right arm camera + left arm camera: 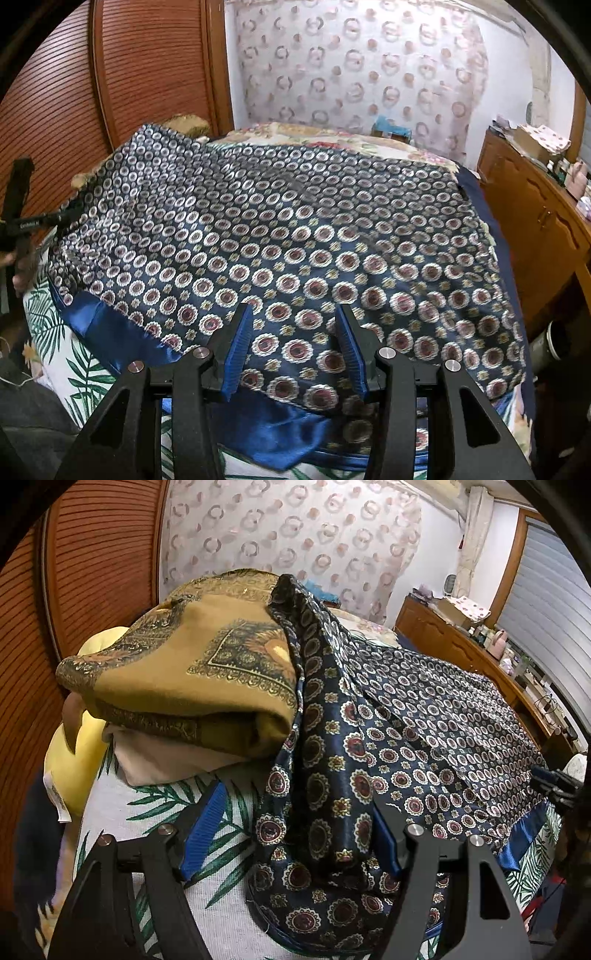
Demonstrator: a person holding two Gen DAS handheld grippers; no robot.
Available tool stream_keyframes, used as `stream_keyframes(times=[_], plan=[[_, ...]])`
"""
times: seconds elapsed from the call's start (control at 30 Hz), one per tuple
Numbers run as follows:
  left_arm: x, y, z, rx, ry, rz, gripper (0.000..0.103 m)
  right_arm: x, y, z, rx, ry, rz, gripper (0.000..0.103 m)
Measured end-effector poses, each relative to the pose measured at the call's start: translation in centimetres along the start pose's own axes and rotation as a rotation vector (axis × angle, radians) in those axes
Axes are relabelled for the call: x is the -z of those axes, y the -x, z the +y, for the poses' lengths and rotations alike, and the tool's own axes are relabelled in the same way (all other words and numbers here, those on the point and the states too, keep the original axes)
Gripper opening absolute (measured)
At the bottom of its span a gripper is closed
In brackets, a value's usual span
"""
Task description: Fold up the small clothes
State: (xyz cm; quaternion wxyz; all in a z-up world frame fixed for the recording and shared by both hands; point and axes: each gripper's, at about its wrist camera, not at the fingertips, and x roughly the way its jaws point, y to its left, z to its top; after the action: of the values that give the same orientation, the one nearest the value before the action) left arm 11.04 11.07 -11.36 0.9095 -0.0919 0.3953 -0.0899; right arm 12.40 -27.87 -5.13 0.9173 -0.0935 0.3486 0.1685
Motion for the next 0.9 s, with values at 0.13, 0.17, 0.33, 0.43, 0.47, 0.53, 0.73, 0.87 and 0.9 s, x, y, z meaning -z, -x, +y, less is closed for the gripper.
stream_keyframes(times=[0.13, 0.17, 0.33, 0.43, 0.47, 0.53, 0.73, 0.87, 0.9], plan=[[0.1, -0.2, 0.2, 0.001, 0.005, 0.01, 0.064, 0.2, -0.5, -0.3, 0.009, -0.001, 0.016, 0.048], [0.1, -0.2, 0.2, 0.0, 0.004, 0.011, 0.062, 0.2, -0.6, -0.3, 0.01, -0.004, 0.021, 0.048], [0.2, -0.5, -0.1, 0.011, -0.004, 0.028, 0.051, -0.1, -1.5, -0.5, -0.01, -0.027, 0.044, 0.048], [0.2, -0.6, -0.1, 0.024, -0.006, 0.034, 0.04, -0.4, -1.2, -0.5, -0.019, -0.038, 0.037, 0.049], [0.2, -0.6, -0.1, 0.031, -0.007, 0.037, 0.035, -0.4, -1.2, -0.6, -0.024, -0.042, 0.035, 0.049], [0.2, -0.6, -0.2, 0.038, -0.013, 0.043, 0.029, -0.3, -0.9, -0.9, -0.034, -0.047, 0.032, 0.051], [0.2, 0.5, -1.5, 0.088, -0.045, 0.015, 0.005, -0.3, -0.9, -0.1, -0.018, -0.004, 0.045, 0.059], [-0.7, 2.3, -3.3, 0.116, -0.077, -0.043, 0.004, -0.3, -1.1, 0.4, -0.011, 0.023, 0.054, 0.063], [-1.1, 2.7, -3.7, 0.123, -0.085, -0.054, 0.004, -0.4, -1.2, 0.5, -0.009, 0.027, 0.056, 0.064]])
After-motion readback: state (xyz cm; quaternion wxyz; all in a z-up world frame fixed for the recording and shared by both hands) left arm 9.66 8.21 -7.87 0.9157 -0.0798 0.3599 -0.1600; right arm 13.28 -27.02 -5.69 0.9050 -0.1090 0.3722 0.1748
